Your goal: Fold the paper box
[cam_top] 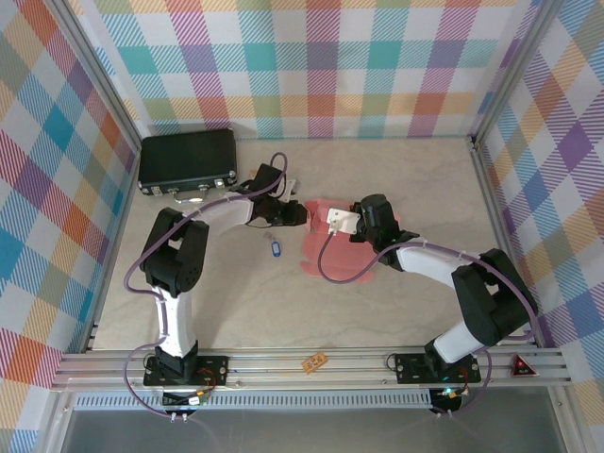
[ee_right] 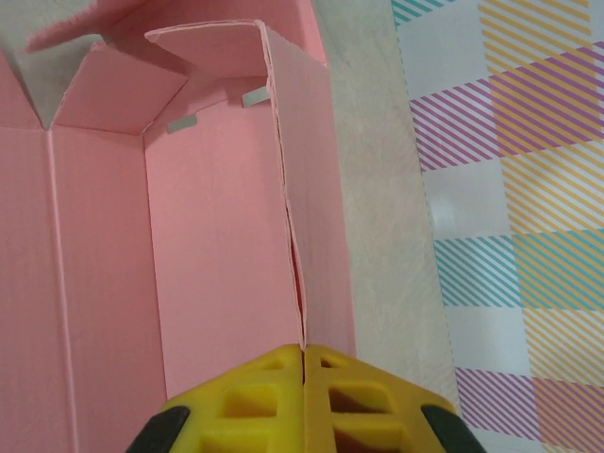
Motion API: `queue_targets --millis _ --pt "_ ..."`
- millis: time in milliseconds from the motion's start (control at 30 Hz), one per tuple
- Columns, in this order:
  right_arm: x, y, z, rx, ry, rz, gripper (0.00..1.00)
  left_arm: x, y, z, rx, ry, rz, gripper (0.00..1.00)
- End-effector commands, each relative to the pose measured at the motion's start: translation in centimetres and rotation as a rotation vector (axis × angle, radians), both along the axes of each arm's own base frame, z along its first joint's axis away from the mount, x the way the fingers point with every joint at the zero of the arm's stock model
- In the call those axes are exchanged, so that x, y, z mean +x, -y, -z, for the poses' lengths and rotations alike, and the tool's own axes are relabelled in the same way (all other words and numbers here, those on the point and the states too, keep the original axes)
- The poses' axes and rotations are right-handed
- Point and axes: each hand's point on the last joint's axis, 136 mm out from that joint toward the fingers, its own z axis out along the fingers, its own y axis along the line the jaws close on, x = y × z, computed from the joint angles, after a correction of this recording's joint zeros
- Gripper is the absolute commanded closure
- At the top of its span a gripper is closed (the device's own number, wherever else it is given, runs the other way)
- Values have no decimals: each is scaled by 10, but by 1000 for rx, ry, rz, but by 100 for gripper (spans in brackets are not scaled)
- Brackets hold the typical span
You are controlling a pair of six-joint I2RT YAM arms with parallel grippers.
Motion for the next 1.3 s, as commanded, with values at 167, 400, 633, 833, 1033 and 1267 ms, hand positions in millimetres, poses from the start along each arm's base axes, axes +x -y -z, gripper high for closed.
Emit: queue_targets --millis 167,400,633,833,1033,1267 --pt "1 -2 5 -1 -23 -1 100 13 -16 -57 -35 245 -83 74" --pt "1 -3 5 0 -23 -2 100 28 -35 -65 -7 290 -173 59" --pt "1 -3 4 0 -24 -2 100 56 -47 -52 42 221 -305 42" --pt "0 -3 4 1 -28 -1 100 71 -43 -29 78 125 -347 42" --pt "1 -3 4 2 -29 -1 100 71 -37 -2 114 16 -320 42" --pt "2 -3 5 0 -30 3 100 51 -19 4 61 -51 -204 46"
